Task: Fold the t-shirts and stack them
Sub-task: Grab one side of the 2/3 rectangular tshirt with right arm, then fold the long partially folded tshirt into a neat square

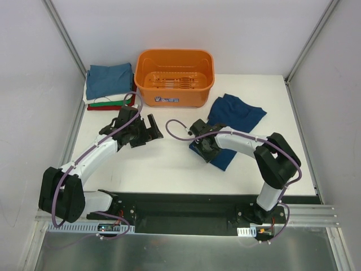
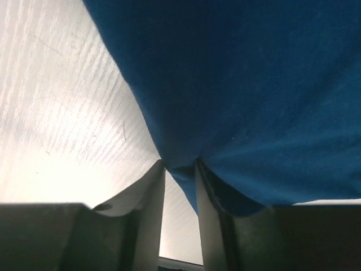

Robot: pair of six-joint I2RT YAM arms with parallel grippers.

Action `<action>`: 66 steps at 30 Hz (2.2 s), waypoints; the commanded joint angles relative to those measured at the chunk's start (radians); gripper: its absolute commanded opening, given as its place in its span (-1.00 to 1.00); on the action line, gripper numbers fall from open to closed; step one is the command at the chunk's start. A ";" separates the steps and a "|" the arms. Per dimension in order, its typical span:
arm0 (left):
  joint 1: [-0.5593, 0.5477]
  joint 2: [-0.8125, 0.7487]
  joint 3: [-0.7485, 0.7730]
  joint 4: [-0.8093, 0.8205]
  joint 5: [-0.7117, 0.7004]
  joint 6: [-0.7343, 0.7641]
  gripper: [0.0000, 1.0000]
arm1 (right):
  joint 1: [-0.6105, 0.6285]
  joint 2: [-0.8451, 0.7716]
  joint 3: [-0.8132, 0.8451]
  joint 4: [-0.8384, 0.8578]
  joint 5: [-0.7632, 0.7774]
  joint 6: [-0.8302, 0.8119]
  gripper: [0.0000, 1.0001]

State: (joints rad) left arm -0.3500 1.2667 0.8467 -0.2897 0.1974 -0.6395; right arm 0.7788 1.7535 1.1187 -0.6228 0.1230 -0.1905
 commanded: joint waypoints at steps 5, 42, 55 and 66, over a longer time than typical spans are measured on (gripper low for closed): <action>0.035 -0.081 -0.026 -0.005 -0.049 0.031 0.99 | 0.050 0.028 0.018 -0.054 -0.040 0.039 -0.80; 0.077 -0.112 0.069 -0.040 -0.107 0.064 0.99 | -0.325 -0.194 0.340 -0.425 -0.376 -0.072 -0.99; 0.077 0.048 0.137 0.024 0.051 0.101 0.99 | -0.457 0.006 0.477 -0.465 -0.307 -0.216 -0.99; 0.033 0.166 0.173 0.090 0.188 0.113 0.99 | -0.516 0.182 0.541 -0.335 -0.180 -0.329 -0.99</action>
State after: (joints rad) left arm -0.2882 1.4025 0.9668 -0.2504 0.3088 -0.5564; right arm 0.2794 1.9018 1.6024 -0.9981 -0.1432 -0.4545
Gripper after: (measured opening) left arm 0.993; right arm 0.015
